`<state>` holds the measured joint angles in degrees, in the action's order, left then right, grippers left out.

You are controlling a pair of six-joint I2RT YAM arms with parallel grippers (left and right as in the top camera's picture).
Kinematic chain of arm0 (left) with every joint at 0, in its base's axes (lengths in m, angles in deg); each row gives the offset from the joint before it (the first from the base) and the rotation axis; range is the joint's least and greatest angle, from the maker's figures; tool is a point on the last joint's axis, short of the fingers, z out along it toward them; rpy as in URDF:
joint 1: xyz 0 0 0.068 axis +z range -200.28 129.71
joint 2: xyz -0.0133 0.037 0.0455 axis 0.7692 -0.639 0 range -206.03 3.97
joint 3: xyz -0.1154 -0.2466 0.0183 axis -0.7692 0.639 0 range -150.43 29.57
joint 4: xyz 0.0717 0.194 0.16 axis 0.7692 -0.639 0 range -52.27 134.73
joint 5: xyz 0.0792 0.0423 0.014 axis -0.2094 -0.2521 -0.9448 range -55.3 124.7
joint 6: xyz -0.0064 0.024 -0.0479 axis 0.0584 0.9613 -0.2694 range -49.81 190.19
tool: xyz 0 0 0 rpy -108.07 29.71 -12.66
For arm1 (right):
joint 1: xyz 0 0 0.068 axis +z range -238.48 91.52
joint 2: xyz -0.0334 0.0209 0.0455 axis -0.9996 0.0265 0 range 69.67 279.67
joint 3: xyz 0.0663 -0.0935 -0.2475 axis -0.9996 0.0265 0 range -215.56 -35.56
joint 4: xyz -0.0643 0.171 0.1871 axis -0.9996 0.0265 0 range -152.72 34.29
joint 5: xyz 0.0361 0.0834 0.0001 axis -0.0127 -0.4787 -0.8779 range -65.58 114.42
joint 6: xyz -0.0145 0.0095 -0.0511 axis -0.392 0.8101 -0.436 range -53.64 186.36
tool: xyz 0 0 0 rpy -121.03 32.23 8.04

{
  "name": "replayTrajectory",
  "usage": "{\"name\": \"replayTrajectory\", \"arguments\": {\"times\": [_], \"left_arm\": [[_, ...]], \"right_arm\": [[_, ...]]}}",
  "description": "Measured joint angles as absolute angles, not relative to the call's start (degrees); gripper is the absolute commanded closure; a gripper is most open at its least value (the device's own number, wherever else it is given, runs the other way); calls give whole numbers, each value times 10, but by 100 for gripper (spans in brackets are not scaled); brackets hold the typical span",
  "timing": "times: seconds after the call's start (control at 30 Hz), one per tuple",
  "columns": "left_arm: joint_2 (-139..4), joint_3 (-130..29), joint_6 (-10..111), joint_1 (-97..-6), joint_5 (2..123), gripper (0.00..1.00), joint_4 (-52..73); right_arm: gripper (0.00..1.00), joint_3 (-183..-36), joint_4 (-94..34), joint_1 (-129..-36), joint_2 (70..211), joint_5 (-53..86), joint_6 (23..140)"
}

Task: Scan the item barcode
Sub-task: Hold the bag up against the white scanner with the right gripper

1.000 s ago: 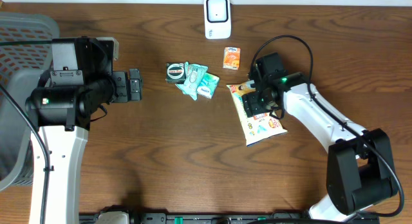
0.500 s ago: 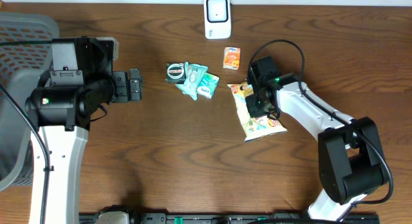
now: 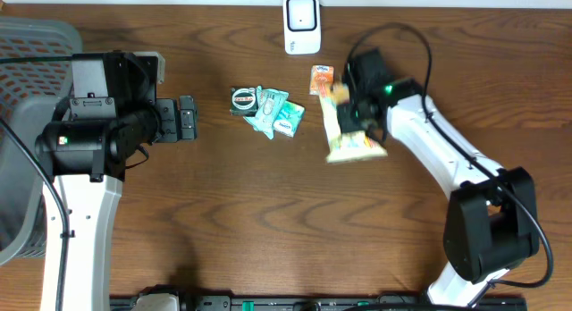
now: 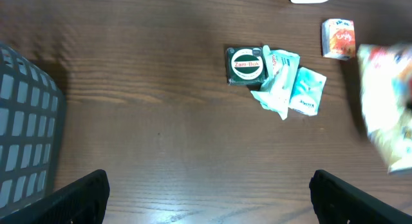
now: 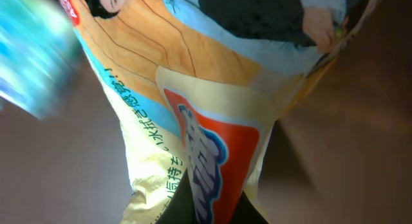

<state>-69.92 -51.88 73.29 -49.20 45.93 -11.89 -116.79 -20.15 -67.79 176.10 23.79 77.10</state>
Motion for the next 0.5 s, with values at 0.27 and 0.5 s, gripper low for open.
{"name": "replayTrajectory", "arguments": {"times": [0.27, 0.5], "left_arm": [[-699, -519, 733, -492, 459, 2, -119], [-699, -519, 733, -492, 459, 2, -119]], "right_arm": [[99, -1220, -330, -678, 1752, 238, 779], [99, -1221, -539, -678, 1752, 238, 780]]}}
